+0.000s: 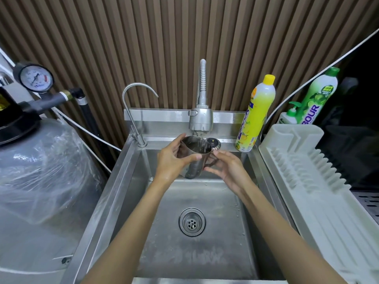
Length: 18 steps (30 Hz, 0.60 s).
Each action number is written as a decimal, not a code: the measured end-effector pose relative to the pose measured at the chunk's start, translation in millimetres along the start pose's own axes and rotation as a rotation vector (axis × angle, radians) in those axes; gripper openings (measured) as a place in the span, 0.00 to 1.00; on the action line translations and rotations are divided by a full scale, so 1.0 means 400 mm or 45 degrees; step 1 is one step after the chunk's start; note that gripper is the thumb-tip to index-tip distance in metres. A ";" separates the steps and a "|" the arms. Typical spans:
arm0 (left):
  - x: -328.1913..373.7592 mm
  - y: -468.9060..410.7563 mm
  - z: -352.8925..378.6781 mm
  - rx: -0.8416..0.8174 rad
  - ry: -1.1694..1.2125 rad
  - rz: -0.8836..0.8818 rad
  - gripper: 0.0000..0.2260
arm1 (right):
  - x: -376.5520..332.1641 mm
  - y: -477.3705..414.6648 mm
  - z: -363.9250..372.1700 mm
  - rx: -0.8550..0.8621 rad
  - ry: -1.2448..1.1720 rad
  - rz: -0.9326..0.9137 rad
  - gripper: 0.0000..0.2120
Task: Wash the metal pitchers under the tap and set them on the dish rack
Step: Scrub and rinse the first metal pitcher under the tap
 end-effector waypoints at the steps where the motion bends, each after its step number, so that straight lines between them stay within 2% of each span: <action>1: -0.008 0.003 0.006 -0.022 0.047 -0.021 0.36 | -0.011 0.001 -0.004 0.027 0.055 -0.027 0.09; 4: -0.055 0.014 0.026 -0.075 0.056 -0.099 0.33 | -0.068 -0.002 -0.007 0.138 0.332 -0.167 0.12; 6: -0.099 0.020 0.041 -0.099 -0.002 -0.167 0.26 | -0.110 -0.001 0.007 0.203 0.596 -0.284 0.10; 9: -0.164 0.023 0.044 -0.049 -0.135 -0.284 0.19 | -0.159 0.011 0.059 0.232 1.329 -0.488 0.02; 11: -0.195 0.017 0.040 -0.014 -0.224 -0.352 0.21 | -0.159 0.019 0.095 0.173 1.626 -0.578 0.05; 13: -0.208 0.015 0.044 -0.026 -0.326 -0.395 0.22 | -0.142 0.028 0.126 0.082 1.768 -0.642 0.05; 18: -0.223 0.031 0.060 -0.057 -0.419 -0.416 0.15 | -0.068 0.048 0.190 -0.071 2.186 -0.687 0.11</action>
Point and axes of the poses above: each hand's wrist, its own y-axis away from the middle knuckle, its own z-axis out of the palm, x = y × z, the point moved 10 cm from there along -y, towards the middle knuckle
